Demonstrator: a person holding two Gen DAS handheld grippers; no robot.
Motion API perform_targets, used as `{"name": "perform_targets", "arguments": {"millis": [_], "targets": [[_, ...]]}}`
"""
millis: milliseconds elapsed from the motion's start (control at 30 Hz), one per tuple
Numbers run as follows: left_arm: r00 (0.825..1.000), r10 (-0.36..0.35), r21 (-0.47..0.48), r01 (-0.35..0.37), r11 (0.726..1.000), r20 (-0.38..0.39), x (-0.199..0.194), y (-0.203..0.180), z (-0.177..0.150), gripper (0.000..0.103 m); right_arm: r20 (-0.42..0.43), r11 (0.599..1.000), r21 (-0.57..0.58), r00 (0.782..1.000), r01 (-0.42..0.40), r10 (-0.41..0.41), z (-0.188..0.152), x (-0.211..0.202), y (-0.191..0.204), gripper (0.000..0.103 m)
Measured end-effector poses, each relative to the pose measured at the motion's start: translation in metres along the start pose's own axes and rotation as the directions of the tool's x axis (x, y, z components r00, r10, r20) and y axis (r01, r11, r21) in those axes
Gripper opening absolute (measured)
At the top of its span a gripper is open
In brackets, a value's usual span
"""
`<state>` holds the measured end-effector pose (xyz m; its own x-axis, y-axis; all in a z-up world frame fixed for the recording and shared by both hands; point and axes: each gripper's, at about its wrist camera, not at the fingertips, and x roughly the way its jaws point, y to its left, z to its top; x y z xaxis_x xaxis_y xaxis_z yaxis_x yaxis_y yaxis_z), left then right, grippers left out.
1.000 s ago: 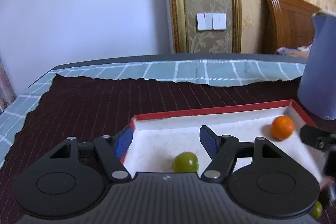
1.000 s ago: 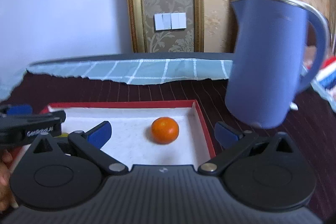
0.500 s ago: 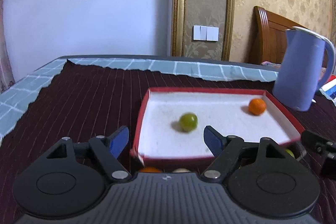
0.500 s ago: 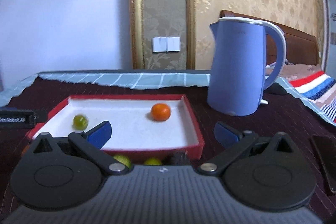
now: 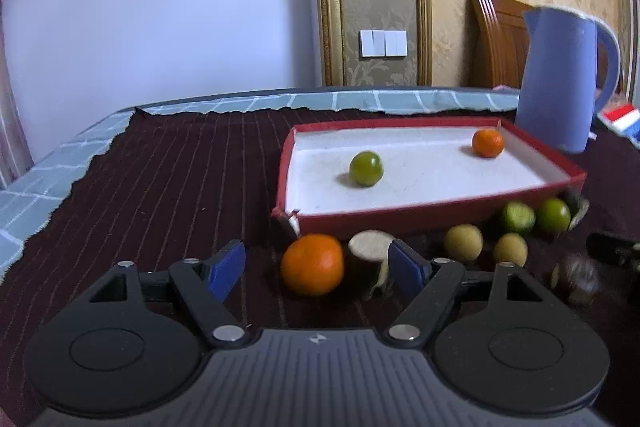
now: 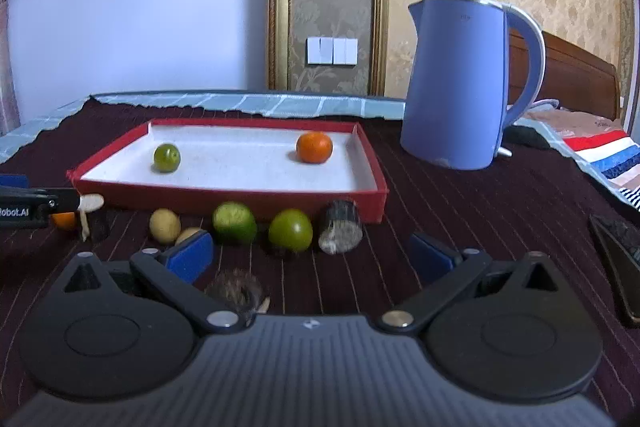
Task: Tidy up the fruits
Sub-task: 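Move both grippers back down to the remaining fruits, then close the left gripper on an orange while the right gripper closes on the dark dried slice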
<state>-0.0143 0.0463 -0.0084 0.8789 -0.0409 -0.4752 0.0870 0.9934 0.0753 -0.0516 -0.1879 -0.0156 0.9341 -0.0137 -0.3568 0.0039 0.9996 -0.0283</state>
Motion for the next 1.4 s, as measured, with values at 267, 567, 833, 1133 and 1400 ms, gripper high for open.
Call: {"name": "perform_targets", "arguments": {"millis": [267, 567, 833, 1133, 1400], "targets": [[0.999, 0.007, -0.007, -0.007, 1.000, -0.041, 0.006, 0.020, -0.008, 0.078, -0.035, 0.996, -0.056, 0.997, -0.065, 0.064, -0.010, 0.005, 0.015, 0.099], [0.995, 0.026, 0.025, -0.024, 0.999, -0.094, 0.025, 0.017, -0.009, 0.078, -0.044, 0.997, -0.062, 0.998, -0.055, 0.052, -0.011, 0.009, 0.017, 0.099], [0.991, 0.050, 0.024, -0.047, 0.999, -0.126, 0.047, 0.006, 0.001, 0.077, -0.048, 0.997, -0.065, 0.998, -0.050, 0.047, -0.014, 0.011, 0.019, 0.100], [0.989, 0.048, 0.002, -0.048, 0.999, -0.138, 0.057, 0.009, 0.003, 0.077, -0.071, 0.993, -0.090, 0.995, -0.080, 0.074, -0.016, 0.013, 0.022, 0.087], [0.989, -0.049, -0.025, 0.046, 0.999, -0.138, 0.056, 0.011, 0.004, 0.044, -0.129, 0.988, -0.080, 0.984, -0.130, 0.119, -0.015, 0.027, 0.029, 0.055]]}}
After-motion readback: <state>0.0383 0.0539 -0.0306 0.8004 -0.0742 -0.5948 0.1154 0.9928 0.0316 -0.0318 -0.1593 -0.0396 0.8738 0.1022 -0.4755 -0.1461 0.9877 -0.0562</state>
